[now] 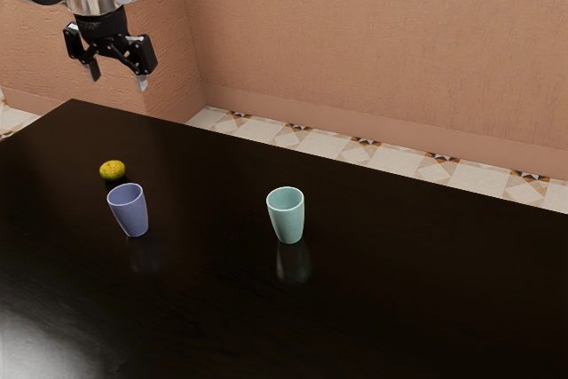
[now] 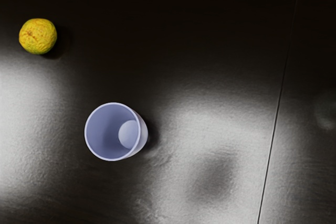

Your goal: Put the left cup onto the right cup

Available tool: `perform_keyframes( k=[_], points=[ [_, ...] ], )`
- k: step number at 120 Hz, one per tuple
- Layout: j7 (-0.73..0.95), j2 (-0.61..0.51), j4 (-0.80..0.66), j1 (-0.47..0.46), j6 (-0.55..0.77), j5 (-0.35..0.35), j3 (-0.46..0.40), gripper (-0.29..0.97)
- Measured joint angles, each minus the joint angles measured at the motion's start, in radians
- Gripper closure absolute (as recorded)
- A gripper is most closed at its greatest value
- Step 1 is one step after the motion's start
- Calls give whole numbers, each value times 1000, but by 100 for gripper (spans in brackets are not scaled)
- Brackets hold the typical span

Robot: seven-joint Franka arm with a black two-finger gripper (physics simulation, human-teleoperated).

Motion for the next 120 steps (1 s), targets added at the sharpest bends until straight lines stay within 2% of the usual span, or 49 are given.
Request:
perform_keyframes(
  k=[24, 44, 74, 99, 120],
  points=[
    [-4, 1, -3, 4, -5, 0, 0, 0],
    [-7, 87, -27, 51, 2, -4, 1, 0],
    [-10, 282, -39, 170, 78, -112, 1, 0],
    [-9, 345, -135, 220, 168, -212, 4, 0],
    [0, 384, -171, 233, 239, -240, 7, 0]
  ],
)
